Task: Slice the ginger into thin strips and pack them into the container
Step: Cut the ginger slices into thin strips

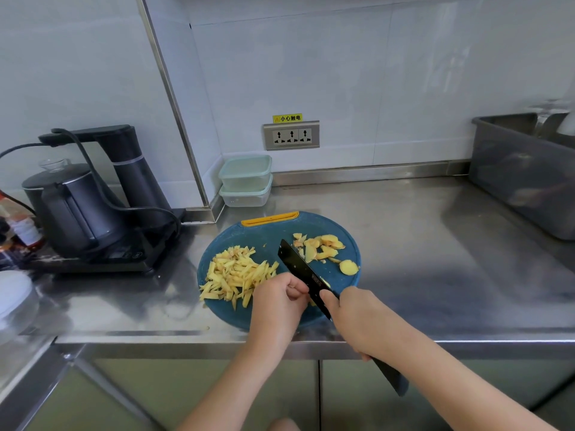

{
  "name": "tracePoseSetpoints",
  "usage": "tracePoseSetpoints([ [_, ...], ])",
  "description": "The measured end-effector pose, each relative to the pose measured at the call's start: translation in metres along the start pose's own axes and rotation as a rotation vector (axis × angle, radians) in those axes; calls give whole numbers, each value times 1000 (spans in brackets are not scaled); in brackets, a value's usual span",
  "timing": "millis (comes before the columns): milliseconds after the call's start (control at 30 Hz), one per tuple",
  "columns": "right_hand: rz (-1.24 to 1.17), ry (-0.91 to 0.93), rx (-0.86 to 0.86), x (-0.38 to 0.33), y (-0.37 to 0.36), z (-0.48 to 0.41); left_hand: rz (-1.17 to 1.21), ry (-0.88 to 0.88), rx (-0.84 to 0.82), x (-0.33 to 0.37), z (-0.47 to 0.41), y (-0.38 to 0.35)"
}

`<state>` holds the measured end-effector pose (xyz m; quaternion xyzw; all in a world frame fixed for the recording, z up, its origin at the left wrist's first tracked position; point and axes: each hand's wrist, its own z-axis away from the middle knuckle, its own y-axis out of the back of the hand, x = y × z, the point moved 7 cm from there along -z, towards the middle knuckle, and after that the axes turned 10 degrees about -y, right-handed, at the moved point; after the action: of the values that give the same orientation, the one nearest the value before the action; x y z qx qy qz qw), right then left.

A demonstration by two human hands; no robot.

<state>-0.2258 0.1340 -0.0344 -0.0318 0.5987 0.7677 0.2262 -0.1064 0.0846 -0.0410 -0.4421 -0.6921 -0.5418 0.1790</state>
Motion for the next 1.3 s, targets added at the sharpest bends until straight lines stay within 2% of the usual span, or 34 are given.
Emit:
tracePoseSetpoints([
  [67, 70, 22, -14, -8, -1, -3, -10, 3, -1, -1, 0, -1],
  [133, 24, 11, -56, -13, -2, -13, -17, 9, -2, -1, -1, -1],
  [233, -264, -149, -163, 1, -13, -23, -37, -6, -23, 1, -1, -1],
  [333, -544, -205, -196, 11, -9, -20, -46, -20, -30, 2, -1, 0],
  [400, -560, -238, -236, 16, -10, -19, -42, -22, -27, 1, -1, 1],
  [533, -633, -202, -262, 27, -1, -18, -23, -12, -30, -3, -1, 0],
  [667, -734, -160, -190, 32, 23, -20, -35, 3, -22, -9, -5, 2],
  [800, -729, -133, -183, 36, 39, -23, -155, -177, -27, 2, -8, -1],
  [933, -715, -136, -176, 42, 40, -25, -284, -471, -268, 23, -9, -30],
  [1033, -718, -130, -188, 44, 36, -25, -364, -568, -362, 22, -11, -37],
  [1133, -736, -109, -202, 45, 32, -26, -360, -603, -299, 15, -14, -23],
  [1300, -698, -54, -180, 43, 34, -30, -516, -584, -176, -15, -19, 18],
])
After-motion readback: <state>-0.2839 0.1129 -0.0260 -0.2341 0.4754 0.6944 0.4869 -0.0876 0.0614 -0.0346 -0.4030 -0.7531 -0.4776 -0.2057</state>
